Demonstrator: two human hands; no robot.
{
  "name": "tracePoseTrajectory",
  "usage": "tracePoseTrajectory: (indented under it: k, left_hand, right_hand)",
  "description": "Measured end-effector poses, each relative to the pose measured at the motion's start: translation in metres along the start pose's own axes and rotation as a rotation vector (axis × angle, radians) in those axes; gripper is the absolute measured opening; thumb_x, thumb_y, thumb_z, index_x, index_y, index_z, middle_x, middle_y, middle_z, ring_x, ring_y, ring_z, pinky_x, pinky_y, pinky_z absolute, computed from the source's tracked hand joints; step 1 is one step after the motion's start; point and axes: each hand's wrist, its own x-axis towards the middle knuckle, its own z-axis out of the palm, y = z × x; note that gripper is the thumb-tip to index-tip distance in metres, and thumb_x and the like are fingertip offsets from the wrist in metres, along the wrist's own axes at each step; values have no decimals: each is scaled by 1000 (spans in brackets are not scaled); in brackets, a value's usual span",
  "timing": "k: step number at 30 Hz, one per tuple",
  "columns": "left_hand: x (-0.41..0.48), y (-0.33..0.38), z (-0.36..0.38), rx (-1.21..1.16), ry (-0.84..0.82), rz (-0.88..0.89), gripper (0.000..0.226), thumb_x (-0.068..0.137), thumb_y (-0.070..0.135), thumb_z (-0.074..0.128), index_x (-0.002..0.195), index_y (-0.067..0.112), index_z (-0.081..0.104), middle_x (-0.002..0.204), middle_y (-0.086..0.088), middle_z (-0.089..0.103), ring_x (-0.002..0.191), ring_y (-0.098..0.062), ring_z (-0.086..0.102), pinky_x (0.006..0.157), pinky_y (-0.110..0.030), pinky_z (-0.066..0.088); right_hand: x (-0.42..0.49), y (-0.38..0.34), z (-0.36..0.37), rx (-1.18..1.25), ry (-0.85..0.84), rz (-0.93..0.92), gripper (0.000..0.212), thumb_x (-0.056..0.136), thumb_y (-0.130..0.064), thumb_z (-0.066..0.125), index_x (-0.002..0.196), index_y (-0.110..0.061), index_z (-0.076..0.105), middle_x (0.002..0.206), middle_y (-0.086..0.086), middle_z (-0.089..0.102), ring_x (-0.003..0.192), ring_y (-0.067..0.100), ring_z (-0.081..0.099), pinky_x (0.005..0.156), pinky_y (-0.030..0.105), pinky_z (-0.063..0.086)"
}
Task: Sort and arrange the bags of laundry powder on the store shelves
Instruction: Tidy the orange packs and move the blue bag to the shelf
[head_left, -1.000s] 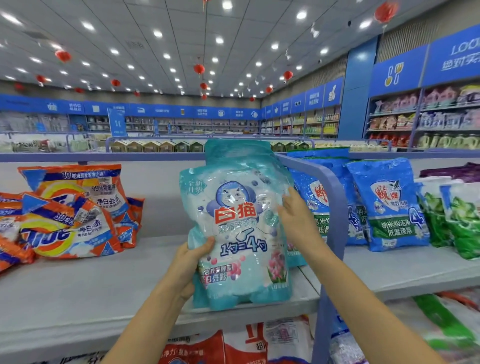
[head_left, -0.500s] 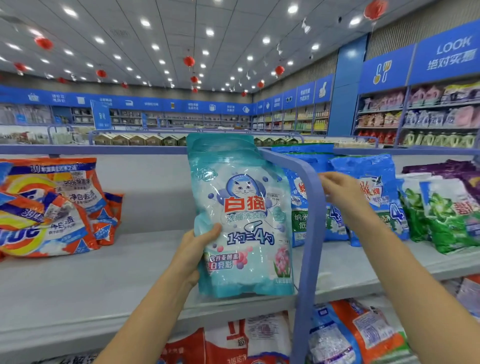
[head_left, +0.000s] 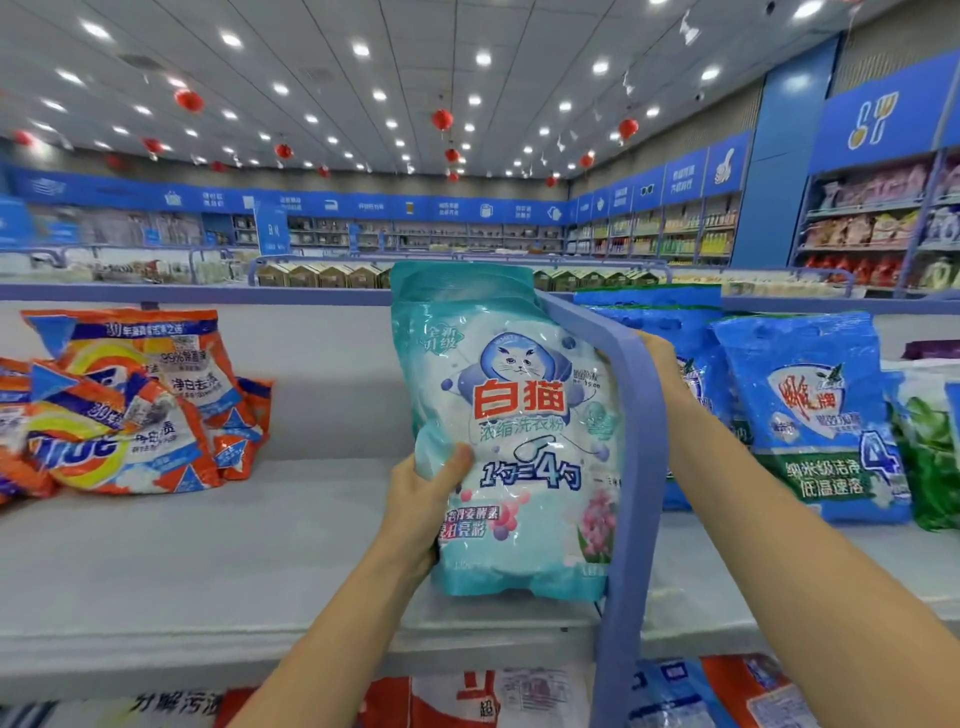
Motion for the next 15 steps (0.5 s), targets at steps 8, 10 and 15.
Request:
tracePoseTrajectory:
  k: [8, 10, 15]
  left_hand:
    - [-13, -2, -12, 333, -99, -41, 49, 67, 39, 72, 108, 14, 63, 93, -4, 76, 82, -22, 73, 62, -27, 57]
    - [-17, 1, -17, 375, -131, -88, 43, 68, 39, 70, 105, 19, 62, 94, -1, 76, 85, -20, 73, 66, -26, 57]
    - [-38, 5, -31, 380, -196, -144, 60, 61, 34, 83, 114, 26, 57, 105, 8, 73, 92, -11, 71, 65, -19, 56]
  right_hand:
    - [-16, 15, -10, 114, -25, -5, 55, 98, -4, 39, 48, -24, 49, 44, -2, 40, 26, 0, 35, 33, 9, 30]
    - [-25, 23, -20, 127, -68, -7, 64, 98, -10, 42, 39, -30, 54, 38, -10, 43, 30, -1, 38, 34, 11, 30]
    - [-58, 58, -48, -94, -320, 69, 12, 92, -23, 58, 104, -24, 54, 82, -16, 61, 66, 2, 60, 49, 11, 45]
